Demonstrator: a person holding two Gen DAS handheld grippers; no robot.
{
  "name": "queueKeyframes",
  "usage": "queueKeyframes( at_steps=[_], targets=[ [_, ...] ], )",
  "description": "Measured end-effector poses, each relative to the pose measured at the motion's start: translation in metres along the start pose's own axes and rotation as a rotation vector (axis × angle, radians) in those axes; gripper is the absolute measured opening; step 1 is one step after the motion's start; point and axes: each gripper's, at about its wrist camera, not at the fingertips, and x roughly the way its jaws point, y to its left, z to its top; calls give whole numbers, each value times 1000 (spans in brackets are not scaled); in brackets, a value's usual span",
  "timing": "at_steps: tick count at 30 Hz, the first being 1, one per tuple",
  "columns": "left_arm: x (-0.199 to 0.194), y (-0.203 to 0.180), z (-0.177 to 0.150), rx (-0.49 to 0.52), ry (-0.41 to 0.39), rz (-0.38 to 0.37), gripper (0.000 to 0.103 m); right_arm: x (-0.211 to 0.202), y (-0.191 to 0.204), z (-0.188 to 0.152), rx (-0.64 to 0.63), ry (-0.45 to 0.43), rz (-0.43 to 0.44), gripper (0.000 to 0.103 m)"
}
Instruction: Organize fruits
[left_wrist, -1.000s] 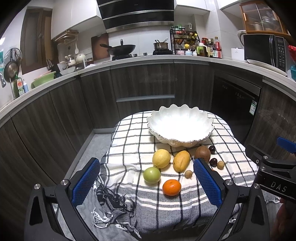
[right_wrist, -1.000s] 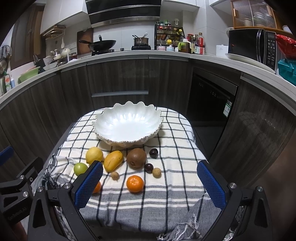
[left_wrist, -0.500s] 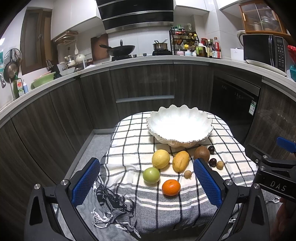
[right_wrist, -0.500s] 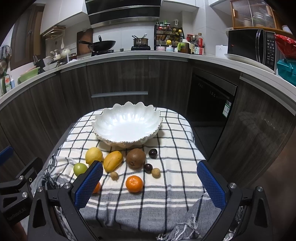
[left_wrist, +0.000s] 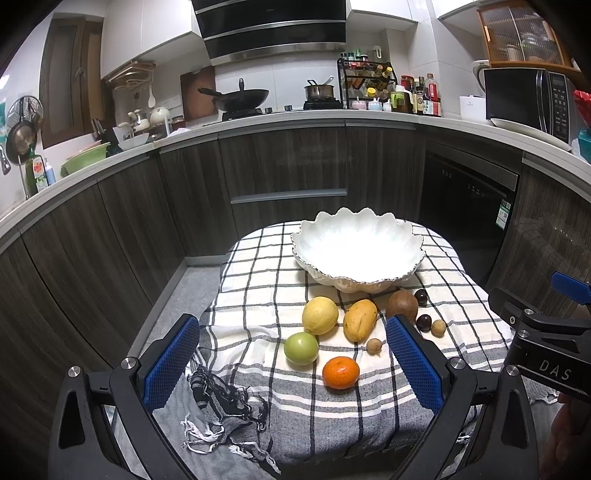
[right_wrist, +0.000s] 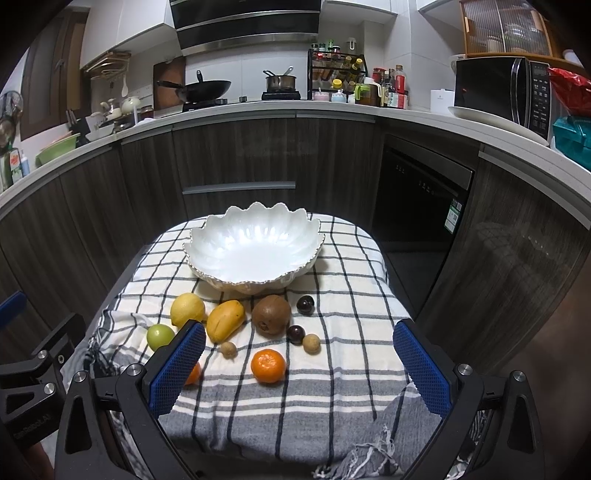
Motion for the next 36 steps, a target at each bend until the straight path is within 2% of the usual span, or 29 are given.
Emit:
queueKeyframes(
  at_steps=[24,36],
  targets=[
    [-1,-2,0,2,-2,-3,103,0,0,0,1,-1,1,103],
    [16,-10,-4,40,50,-32,103,13,-3,-5,-9,20,-19,103]
  ],
)
